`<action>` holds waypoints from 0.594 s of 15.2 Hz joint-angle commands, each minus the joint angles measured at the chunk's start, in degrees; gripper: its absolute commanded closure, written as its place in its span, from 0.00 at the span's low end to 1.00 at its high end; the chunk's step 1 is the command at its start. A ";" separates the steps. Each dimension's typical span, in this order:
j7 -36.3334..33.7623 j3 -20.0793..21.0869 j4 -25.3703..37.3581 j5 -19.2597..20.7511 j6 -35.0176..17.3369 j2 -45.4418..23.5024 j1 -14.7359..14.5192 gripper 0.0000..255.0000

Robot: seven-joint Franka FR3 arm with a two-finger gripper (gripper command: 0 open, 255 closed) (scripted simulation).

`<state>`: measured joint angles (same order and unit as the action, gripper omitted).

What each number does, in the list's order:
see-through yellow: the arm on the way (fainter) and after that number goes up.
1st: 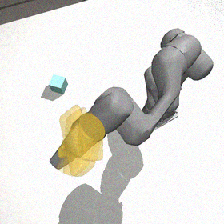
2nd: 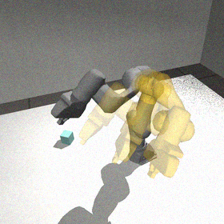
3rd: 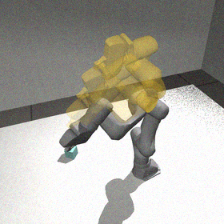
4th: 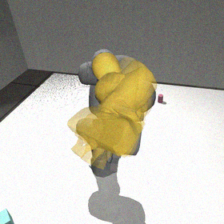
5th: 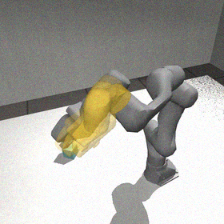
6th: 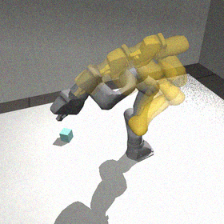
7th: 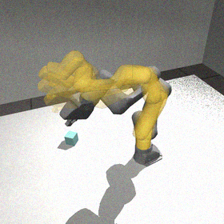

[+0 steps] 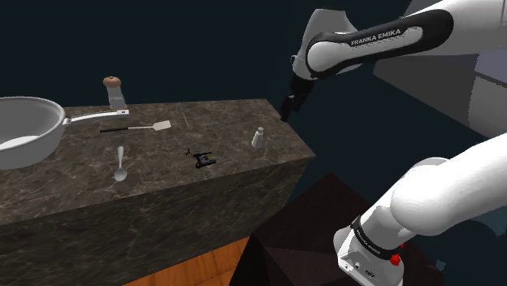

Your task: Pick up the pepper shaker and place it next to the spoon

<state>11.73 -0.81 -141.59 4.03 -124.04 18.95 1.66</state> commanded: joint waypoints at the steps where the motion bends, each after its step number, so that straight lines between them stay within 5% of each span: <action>1: 1.18 -0.53 0.92 0.51 -3.34 -4.00 0.27 0.00; 9: 5.34 -2.00 8.15 1.70 -14.75 -21.93 1.29 0.00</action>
<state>16.21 -2.53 -134.99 5.67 -137.92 -0.72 2.69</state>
